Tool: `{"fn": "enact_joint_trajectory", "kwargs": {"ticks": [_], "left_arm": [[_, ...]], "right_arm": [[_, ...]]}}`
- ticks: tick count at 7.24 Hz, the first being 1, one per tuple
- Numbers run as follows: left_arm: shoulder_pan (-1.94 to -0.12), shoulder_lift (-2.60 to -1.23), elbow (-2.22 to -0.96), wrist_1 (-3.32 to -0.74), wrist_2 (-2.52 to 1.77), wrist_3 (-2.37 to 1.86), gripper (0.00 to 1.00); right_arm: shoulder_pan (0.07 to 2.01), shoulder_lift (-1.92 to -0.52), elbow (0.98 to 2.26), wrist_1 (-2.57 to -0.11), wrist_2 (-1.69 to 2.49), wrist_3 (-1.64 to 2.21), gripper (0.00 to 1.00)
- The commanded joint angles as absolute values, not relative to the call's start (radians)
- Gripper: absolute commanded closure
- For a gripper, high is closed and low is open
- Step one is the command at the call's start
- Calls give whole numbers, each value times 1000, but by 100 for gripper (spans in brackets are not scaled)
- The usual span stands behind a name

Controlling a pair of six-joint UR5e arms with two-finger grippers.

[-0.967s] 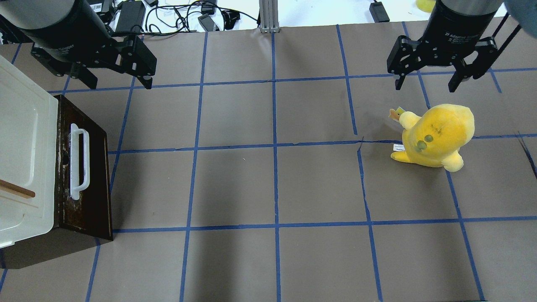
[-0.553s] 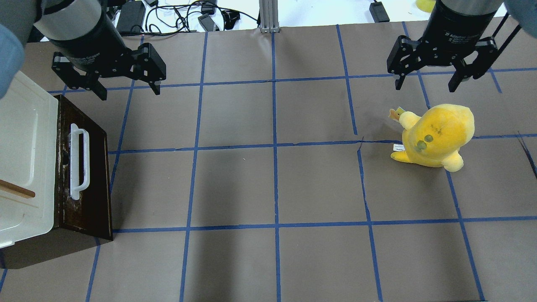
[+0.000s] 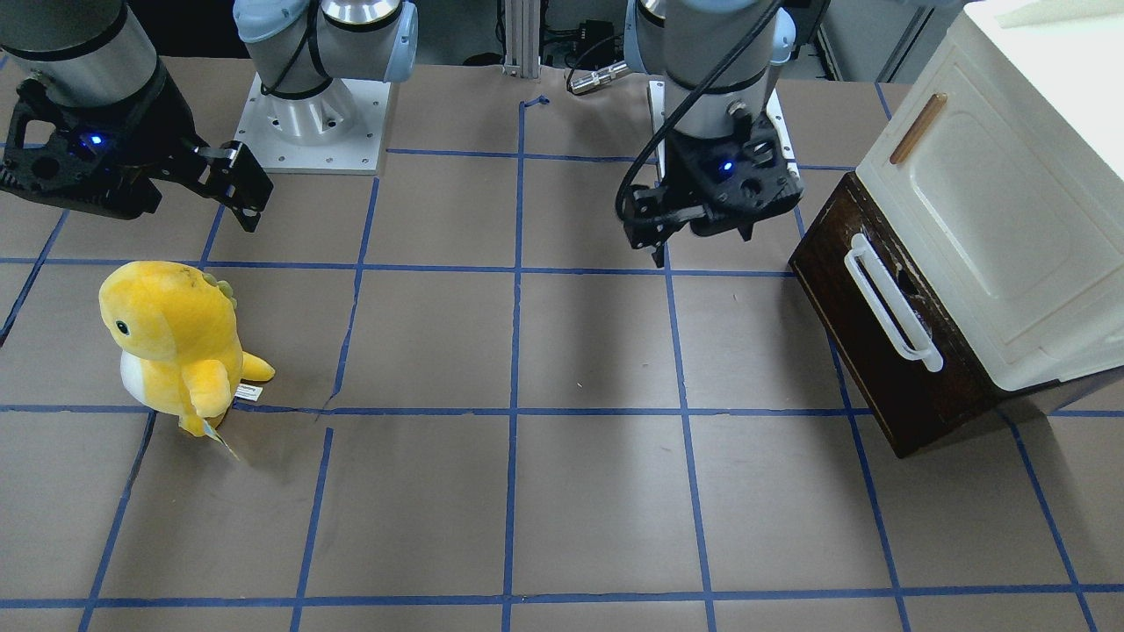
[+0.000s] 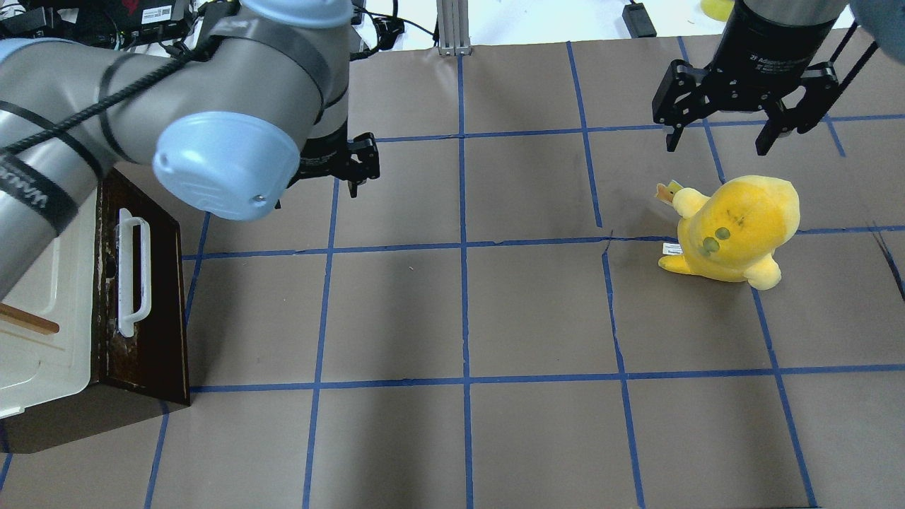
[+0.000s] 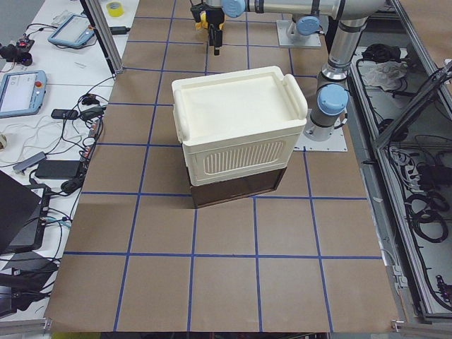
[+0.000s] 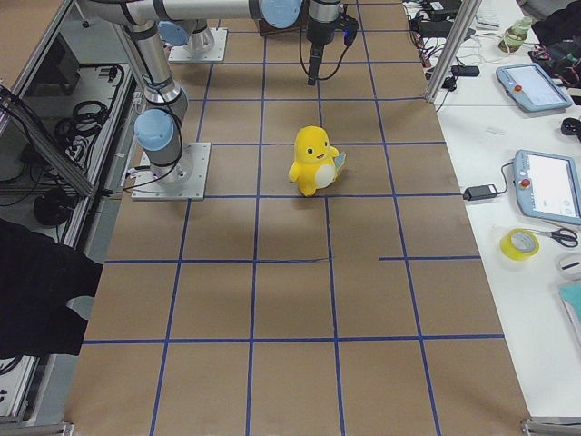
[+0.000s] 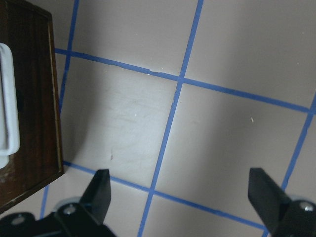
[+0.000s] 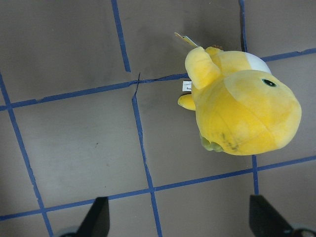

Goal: Pull drawer sideways
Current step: 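Move the left gripper down to the white drawer handle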

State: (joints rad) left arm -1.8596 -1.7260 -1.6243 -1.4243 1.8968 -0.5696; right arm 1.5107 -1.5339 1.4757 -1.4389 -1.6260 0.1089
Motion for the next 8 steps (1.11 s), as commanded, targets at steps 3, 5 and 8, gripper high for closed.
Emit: {"fn": "enact_joint_trajectory", "kwargs": {"ticks": [3,5,8], "left_arm": [[-1896,-1815,-1788,-1402,2338,-604,0],[-1863,-1827,-1866,-1436,2515,-604,0],[-1738,-1862,-1922,-1460,2543,-598,0]], "right_arm": [[1511,-1534,1476,-1439,-1626,109,0],[1511,-1534,1476,-1439,-1626,109,0],[1511,-1534,1476,-1439,-1626,109,0]]}}
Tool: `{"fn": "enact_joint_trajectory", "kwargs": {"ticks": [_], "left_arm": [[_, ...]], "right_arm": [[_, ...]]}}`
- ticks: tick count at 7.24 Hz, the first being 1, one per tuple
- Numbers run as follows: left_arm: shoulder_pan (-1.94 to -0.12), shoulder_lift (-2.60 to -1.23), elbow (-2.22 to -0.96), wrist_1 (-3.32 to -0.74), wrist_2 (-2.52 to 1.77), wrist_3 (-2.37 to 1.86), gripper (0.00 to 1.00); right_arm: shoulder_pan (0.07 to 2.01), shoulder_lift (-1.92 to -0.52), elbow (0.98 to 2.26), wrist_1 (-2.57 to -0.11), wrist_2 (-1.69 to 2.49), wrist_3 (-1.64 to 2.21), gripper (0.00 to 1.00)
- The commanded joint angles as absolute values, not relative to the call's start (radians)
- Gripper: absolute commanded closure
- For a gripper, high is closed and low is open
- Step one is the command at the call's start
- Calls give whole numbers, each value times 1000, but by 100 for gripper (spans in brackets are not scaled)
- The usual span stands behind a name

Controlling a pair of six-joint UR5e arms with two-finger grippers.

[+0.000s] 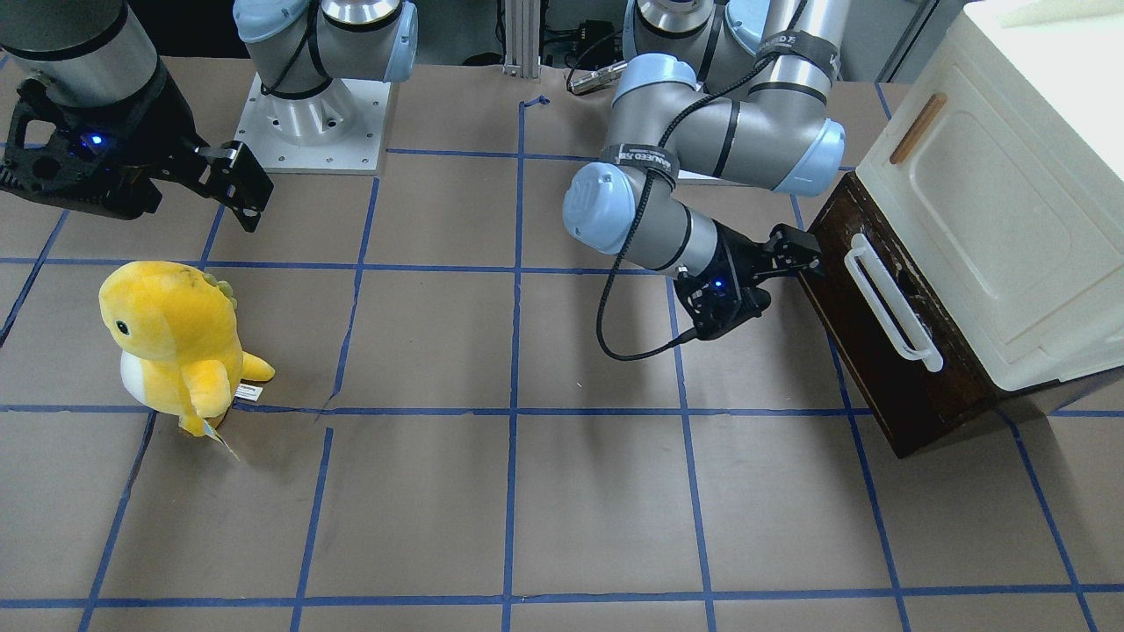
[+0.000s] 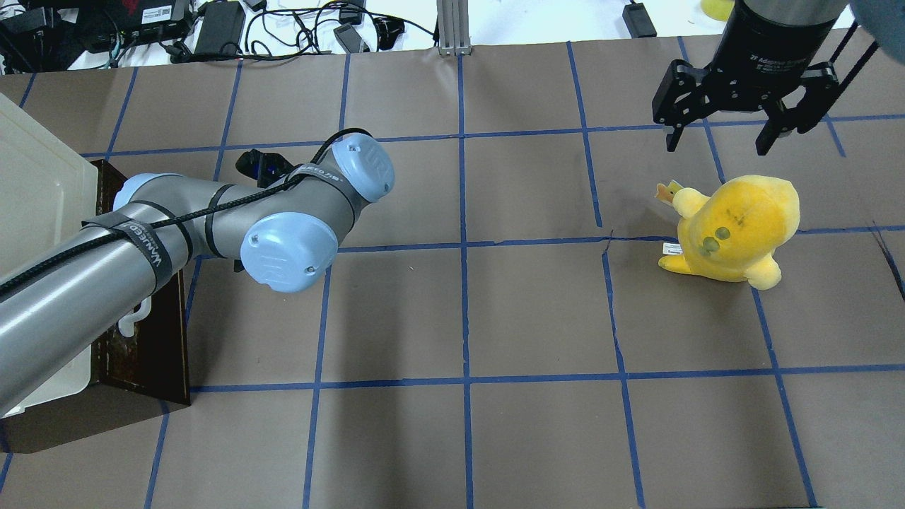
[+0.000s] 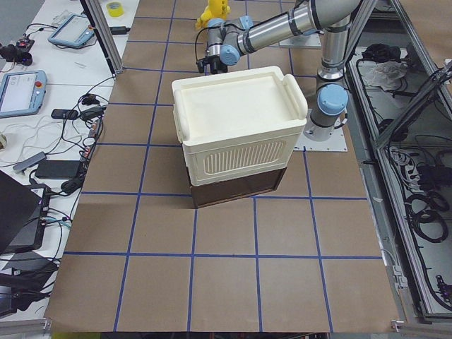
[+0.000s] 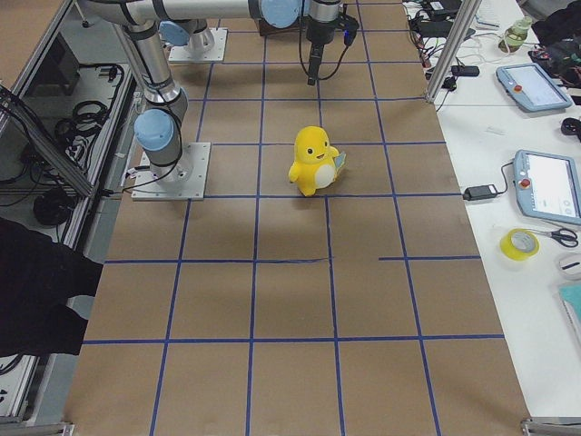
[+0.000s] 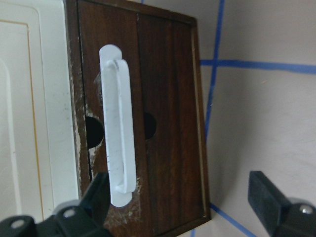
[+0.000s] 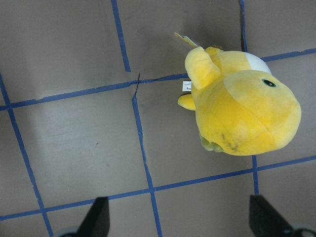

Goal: Pull drawer sideways
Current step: 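Move the left gripper down to the white drawer handle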

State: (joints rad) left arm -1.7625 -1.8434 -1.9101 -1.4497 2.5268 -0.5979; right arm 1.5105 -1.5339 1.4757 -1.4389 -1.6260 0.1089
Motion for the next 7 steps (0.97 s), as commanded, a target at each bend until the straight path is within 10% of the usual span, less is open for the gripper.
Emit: {"fn": "enact_joint_trajectory", "kwargs": {"ticks": [1,7], "left_arm": [[-1738,-1890,-1916,-1462,2691,-604,0],[-1686,-1993,-1928,-1556,2862,-629,0]], "right_arm": [[1511,-1534,1476,-1439,-1626,109,0],[1511,-1534,1476,-1439,-1626,109,0]]}}
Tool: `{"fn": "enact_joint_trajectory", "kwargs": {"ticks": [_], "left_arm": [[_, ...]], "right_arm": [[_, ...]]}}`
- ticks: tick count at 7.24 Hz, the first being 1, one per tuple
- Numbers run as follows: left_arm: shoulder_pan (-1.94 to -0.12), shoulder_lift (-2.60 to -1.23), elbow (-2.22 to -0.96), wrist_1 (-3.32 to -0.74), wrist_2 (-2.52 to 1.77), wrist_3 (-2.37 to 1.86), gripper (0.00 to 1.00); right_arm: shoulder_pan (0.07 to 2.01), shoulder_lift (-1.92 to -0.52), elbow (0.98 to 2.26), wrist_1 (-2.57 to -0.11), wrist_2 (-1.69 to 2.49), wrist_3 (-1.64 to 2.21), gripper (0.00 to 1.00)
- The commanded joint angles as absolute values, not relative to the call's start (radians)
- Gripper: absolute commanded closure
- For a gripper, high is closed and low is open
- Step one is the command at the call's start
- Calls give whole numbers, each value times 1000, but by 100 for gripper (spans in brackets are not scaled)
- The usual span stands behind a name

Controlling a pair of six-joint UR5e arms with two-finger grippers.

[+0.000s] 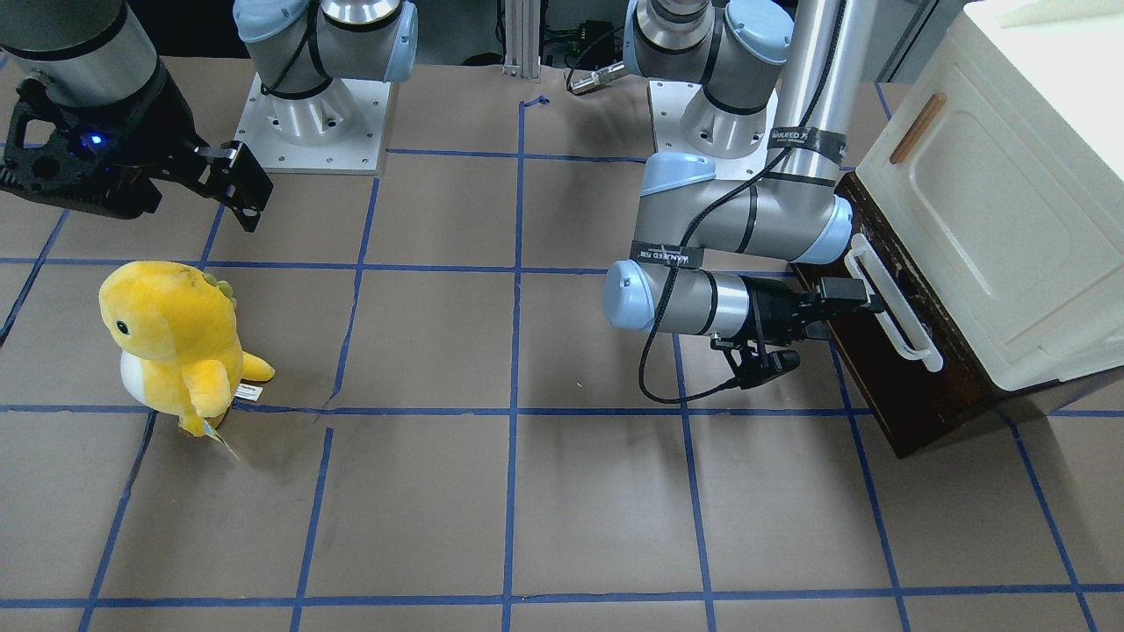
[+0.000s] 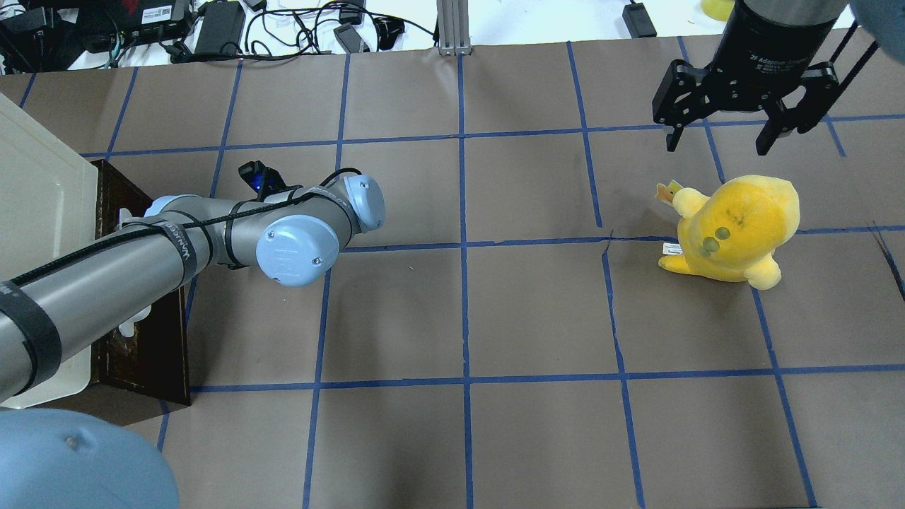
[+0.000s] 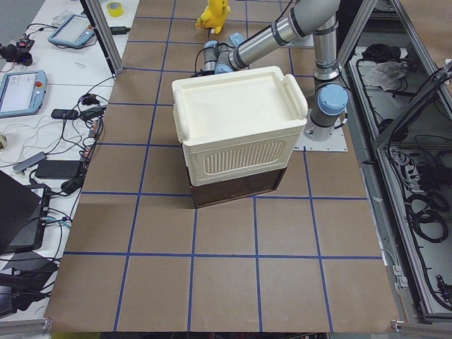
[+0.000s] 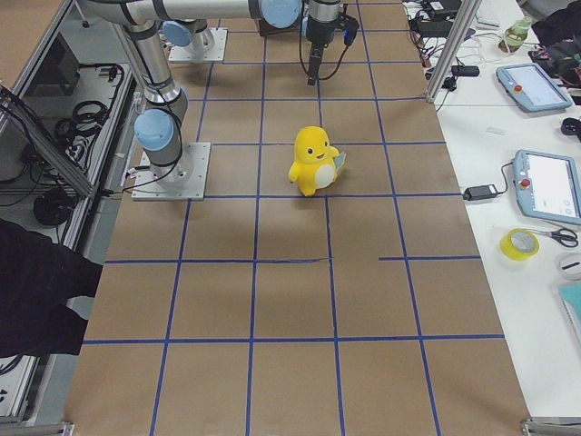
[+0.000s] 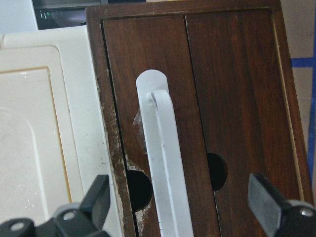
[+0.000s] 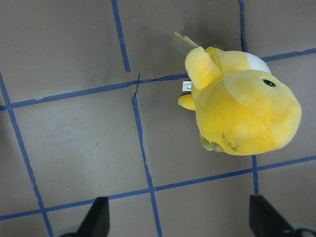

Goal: Pull drawer sideways
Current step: 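Close the left gripper around the white bar handle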

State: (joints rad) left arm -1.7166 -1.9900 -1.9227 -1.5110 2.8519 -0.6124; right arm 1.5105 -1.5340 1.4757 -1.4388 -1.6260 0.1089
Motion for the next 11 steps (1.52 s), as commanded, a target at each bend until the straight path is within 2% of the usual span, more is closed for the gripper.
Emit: {"fn": "enact_joint_trajectory", "kwargs": {"ticks": [1,4,5,7,8,9,11], "left_arm": [[-1660,-1982,-1933,-1609,2864,-665,0],[-1657,-1982,-1934,-1658,2931,-673,0],[-1657,-1982,-1934,-1658,2933,-673,4],[-1651,-1986,-1934,-1658,2941,-693,21],[-1651,-1993,-1934,-1660,2938,-715,27],[-1651,-1990,-1934,-1660,2938,-718,46],[-1651,-1994,-1934,-1660,2936,-726,49]], "right_arm": [[1511,-1534,1476,-1439,-1626,109,0],[1509,-1534,1476,-1439,-1626,109,0],[1511,-1534,1476,-1439,-1626,109,0],[1511,-1534,1476,-1439,-1626,109,0],[1511,-1534,1476,-1439,-1626,109,0],[1511,-1534,1476,-1439,-1626,109,0],[1509,-1534,1476,-1439,-1626,109,0]]}}
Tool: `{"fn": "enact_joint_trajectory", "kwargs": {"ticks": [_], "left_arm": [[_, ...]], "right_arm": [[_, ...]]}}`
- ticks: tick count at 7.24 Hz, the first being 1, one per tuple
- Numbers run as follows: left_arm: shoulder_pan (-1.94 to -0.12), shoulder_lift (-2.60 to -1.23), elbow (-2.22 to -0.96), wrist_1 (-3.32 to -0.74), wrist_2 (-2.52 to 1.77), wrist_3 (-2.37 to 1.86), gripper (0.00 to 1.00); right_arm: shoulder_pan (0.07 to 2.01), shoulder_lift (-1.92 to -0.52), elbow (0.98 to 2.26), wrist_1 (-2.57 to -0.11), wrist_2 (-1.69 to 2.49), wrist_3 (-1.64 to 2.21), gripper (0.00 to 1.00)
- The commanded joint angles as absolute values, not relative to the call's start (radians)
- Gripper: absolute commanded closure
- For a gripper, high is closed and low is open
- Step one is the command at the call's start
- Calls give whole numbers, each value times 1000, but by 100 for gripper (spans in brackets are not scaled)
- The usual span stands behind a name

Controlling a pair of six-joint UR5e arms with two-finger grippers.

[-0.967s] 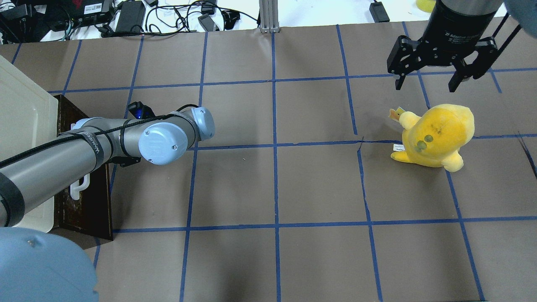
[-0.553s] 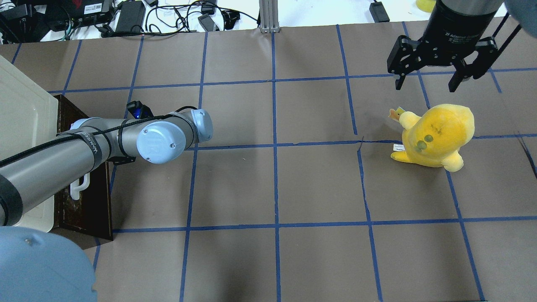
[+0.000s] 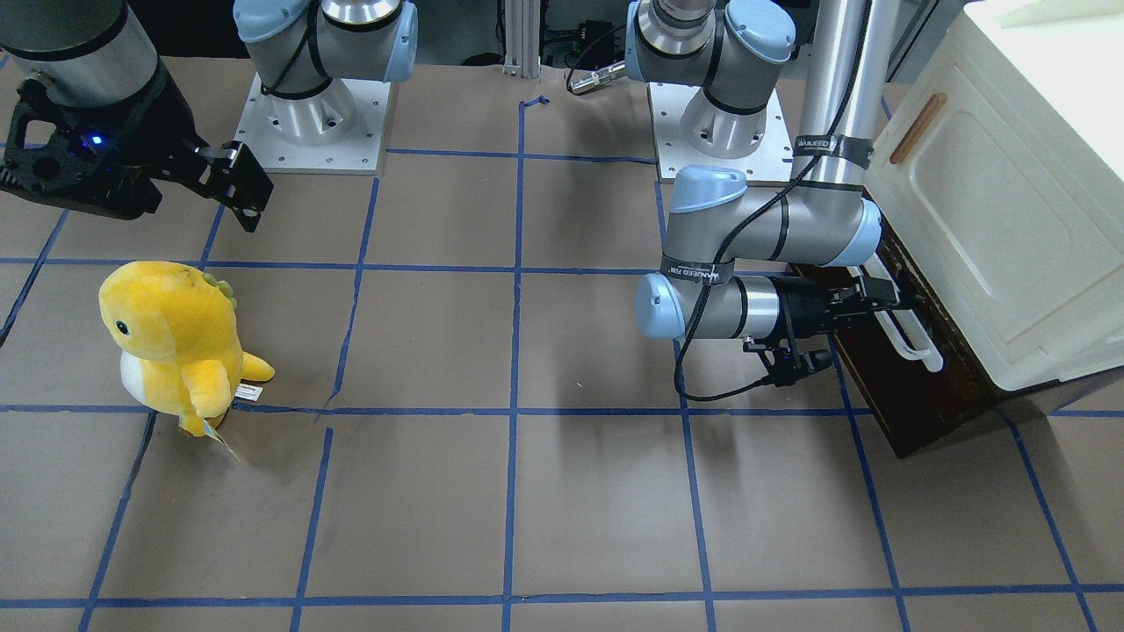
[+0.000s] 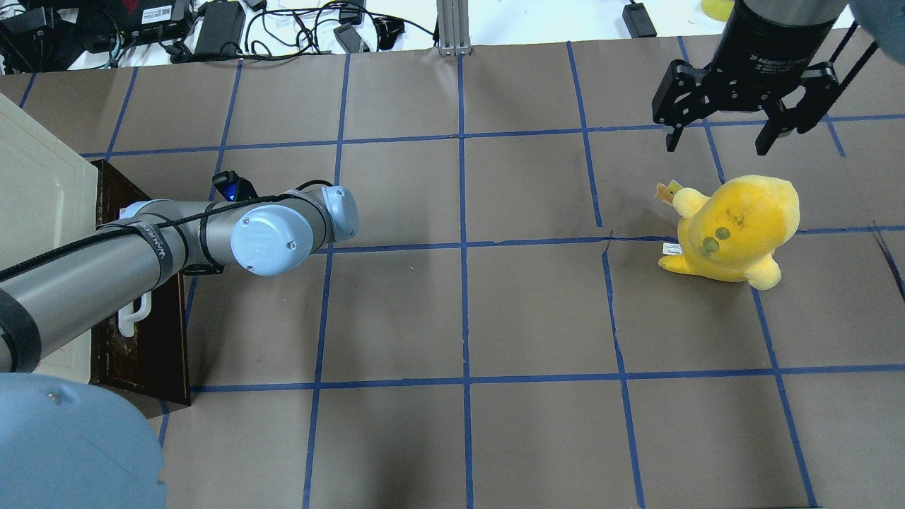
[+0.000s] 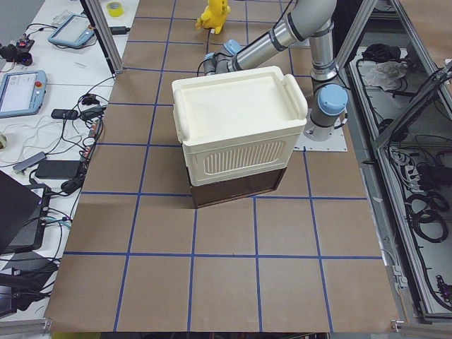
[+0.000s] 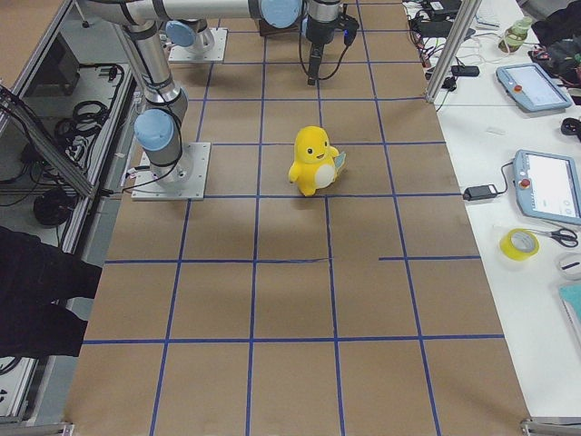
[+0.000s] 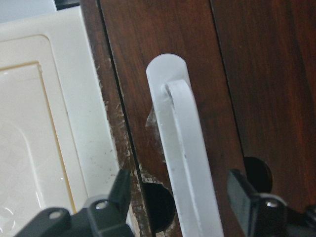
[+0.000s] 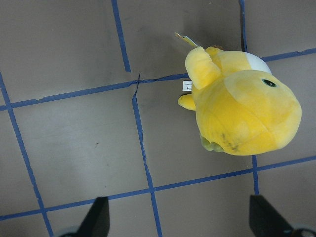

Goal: Pull drawer sideways
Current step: 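Close the left gripper around the white bar handle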

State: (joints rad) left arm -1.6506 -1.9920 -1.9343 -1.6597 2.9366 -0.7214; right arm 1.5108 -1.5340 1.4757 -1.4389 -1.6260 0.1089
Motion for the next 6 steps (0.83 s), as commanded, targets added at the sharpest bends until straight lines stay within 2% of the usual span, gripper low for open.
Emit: {"fn": "enact_joint_trajectory", "kwargs": {"ticks": [1,4,6], "left_arm": [[-1651,-1993,-1934,-1660,2936,-730,52],[-1651,-2003,-1931,-1657,2939,-733,66],[-1651,-2009,-1933,-1657,2939,-759,66]], "right_arm": [[1511,-1534,1476,-1439,-1626,109,0],[1511,-1534,1476,-1439,-1626,109,0],[1511,-1534,1476,-1439,-1626,109,0]]}}
